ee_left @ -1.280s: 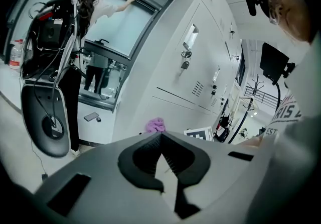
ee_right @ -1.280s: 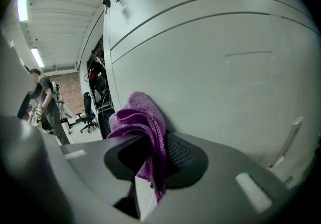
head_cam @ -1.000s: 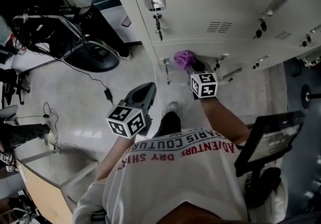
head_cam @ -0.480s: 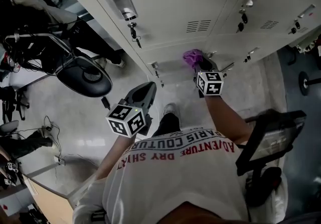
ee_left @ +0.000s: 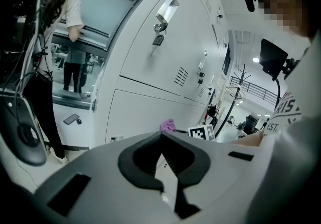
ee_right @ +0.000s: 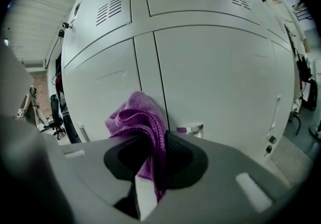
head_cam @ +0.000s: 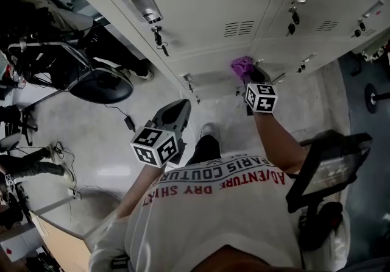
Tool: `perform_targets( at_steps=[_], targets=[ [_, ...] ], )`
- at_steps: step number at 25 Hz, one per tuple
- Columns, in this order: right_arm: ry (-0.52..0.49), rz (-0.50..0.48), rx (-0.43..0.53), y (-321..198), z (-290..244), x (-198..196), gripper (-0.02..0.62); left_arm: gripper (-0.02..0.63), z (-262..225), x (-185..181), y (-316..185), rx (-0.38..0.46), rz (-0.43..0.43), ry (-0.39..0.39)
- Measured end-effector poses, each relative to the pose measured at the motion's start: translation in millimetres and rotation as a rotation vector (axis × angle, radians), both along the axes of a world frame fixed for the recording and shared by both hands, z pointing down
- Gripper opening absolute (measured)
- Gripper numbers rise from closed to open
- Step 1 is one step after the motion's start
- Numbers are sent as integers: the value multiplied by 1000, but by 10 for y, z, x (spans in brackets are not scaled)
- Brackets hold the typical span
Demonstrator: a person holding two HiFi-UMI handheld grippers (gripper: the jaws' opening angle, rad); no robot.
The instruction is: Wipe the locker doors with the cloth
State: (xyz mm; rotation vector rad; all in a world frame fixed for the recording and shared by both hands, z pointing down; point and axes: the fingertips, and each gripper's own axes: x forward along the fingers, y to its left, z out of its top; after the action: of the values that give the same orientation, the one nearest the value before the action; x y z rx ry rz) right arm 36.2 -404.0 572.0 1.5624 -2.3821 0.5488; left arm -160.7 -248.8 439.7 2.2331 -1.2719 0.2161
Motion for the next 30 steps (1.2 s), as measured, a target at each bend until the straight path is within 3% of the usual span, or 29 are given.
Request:
perform_targets(
  at_steps=[5,8,18,23,30],
  targets=[
    [76,-47,36,97,-19,-105,80,0,25,-97,59,-4,-33,8],
    [51,-95,47,218,-63,-287,80,0,31,-157,103,-3,-49,9],
    [37,-400,47,760,123,-1420,80,0,123,-567,359,-30,-148,-12],
    [27,-457,16,770,300,-1827,80,0,178,-849,415,-48,-205,-23],
    [33,-465,-32,658,615,-2218,80,0,262,-1252,525,-78,-275,-57]
  ],
)
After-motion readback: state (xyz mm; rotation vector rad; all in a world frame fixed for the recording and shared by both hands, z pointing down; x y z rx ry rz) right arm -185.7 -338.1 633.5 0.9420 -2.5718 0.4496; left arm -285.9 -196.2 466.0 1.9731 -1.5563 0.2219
